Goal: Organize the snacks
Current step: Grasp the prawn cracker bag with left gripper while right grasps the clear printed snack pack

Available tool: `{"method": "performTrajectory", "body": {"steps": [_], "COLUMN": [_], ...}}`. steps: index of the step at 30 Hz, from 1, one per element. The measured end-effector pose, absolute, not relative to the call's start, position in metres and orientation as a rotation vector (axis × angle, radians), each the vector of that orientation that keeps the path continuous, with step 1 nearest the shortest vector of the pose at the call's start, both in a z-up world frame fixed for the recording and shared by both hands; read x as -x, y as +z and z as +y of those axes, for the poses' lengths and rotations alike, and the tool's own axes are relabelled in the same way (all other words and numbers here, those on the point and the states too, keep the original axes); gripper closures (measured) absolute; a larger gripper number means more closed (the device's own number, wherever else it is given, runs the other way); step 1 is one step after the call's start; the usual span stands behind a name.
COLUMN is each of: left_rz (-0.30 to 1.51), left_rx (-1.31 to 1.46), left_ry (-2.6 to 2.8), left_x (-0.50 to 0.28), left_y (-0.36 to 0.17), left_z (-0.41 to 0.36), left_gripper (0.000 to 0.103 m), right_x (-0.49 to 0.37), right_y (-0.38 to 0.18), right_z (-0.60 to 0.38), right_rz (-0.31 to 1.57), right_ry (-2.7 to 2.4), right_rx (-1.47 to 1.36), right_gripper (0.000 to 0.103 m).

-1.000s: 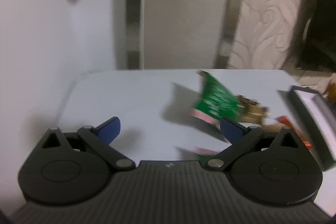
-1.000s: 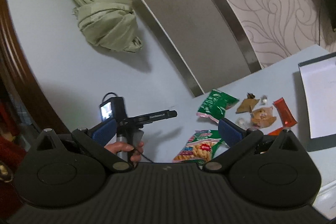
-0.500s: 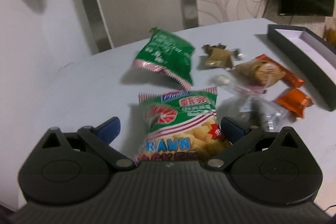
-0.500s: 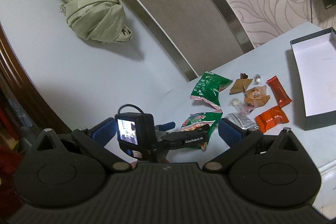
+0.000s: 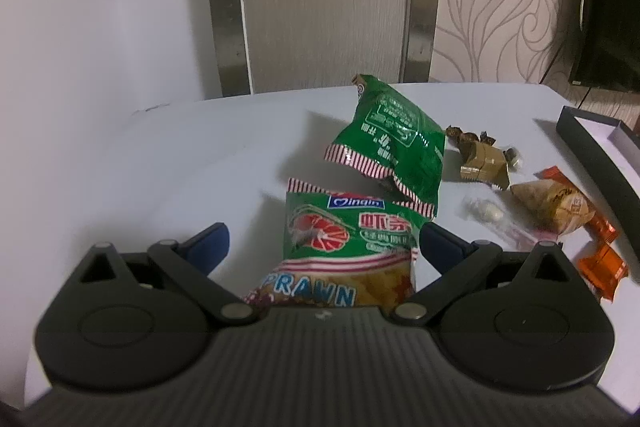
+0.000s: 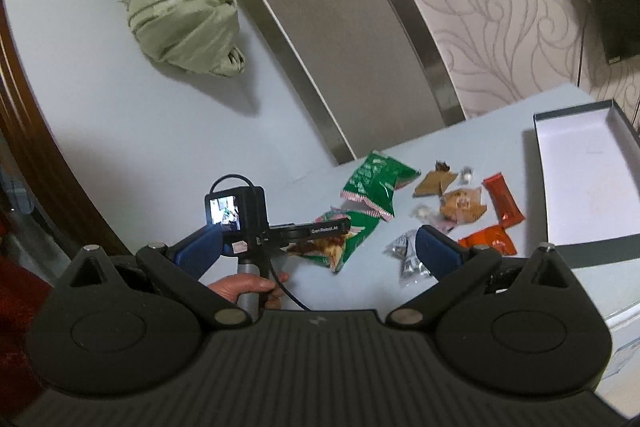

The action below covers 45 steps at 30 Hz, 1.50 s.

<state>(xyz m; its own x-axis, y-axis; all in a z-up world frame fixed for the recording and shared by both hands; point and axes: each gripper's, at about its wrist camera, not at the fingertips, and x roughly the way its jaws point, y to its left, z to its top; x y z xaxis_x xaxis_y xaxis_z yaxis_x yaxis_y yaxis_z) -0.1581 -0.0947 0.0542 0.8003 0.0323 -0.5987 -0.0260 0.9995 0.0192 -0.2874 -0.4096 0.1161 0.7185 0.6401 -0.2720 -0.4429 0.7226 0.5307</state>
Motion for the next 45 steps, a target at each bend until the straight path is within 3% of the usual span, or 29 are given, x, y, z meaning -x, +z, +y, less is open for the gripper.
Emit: {"method": "performTrajectory", "body": {"steps": [7,11,17,19,22,34,39,40,43,45], "left_rz": [0.652,0.654,0.656,0.657,0.657,0.662,0.67,0.67,0.668,0.668], "left_rx": [-0.013,-0.026,-0.062,-0.063,-0.067,-0.042,-0.047,-0.044,-0.05,-0.06], "left_ry": [0.014,-0.002,-0.02,-0.019,-0.024,-0.038,-0.044,-0.045,-0.053,-0.059], "left_x": [0.15,0.15,0.148,0.147,0.146,0.146,0.147,0.147,0.148,0.149], "left_y": [0.051,0.049,0.046,0.045,0.044,0.038,0.034,0.035,0.035,0.034], "left_z": [-0.1,-0.106,-0.111,-0.11,-0.108,-0.1,-0.101,-0.1,-0.102,-0.102], "left_gripper": [0.0,0.0,0.0,0.0,0.0,0.0,0.0,0.0,0.0,0.0], "right_x": [0.293,0.27,0.248,0.231,0.21,0.206,0.19,0.186,0.167,0.15], "right_y": [0.115,0.123,0.129,0.121,0.101,0.075,0.064,0.062,0.055,0.046], "right_z": [-0.412,-0.397,-0.371,-0.364,-0.37,-0.359,-0.347,-0.341,-0.328,-0.319], "right_rz": [0.454,0.496,0.32,0.384,0.519,0.57,0.633,0.646,0.67,0.712], "right_ry": [0.605,0.556,0.417,0.387,0.437,0.513,0.54,0.548,0.567,0.565], "right_rx": [-0.493,-0.311,0.002,0.052,-0.064,-0.202,-0.119,-0.092,-0.026,-0.002], "right_gripper": [0.0,0.0,0.0,0.0,0.0,0.0,0.0,0.002,0.023,0.028]}}
